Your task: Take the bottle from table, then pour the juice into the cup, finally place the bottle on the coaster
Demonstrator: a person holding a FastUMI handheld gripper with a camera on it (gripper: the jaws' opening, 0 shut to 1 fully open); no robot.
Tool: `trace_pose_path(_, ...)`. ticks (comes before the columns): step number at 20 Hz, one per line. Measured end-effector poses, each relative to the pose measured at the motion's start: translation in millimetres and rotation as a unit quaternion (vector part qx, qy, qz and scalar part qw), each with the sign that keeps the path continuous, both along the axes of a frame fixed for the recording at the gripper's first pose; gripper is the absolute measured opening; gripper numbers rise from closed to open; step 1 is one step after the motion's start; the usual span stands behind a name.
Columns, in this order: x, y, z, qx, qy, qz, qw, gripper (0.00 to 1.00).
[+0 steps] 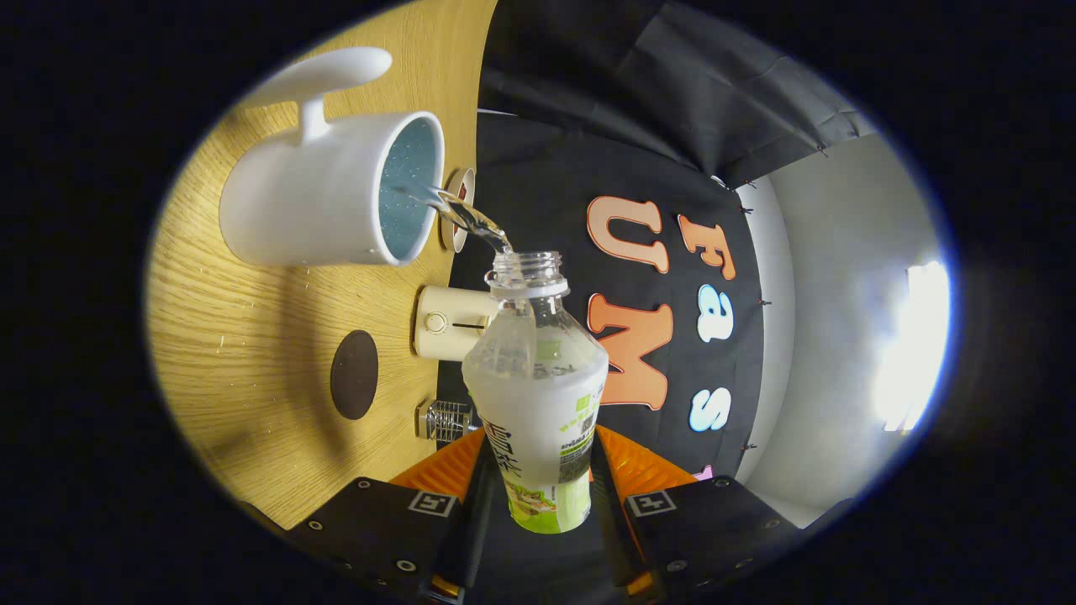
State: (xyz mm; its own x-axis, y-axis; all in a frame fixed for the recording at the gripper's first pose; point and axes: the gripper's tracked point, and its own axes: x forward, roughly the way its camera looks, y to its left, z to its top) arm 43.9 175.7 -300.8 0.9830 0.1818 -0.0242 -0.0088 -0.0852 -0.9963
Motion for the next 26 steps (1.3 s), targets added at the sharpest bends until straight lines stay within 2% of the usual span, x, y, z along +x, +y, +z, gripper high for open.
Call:
trace_pose_path(16, -1.2, 3.4, 9.3, -0.026, -0.014, 0.003, 1.000, 0.59)
trace_pose_path(26, -4.7, 23.2, 3.7, -0.050, -0.014, 0.036, 0.998, 0.59)
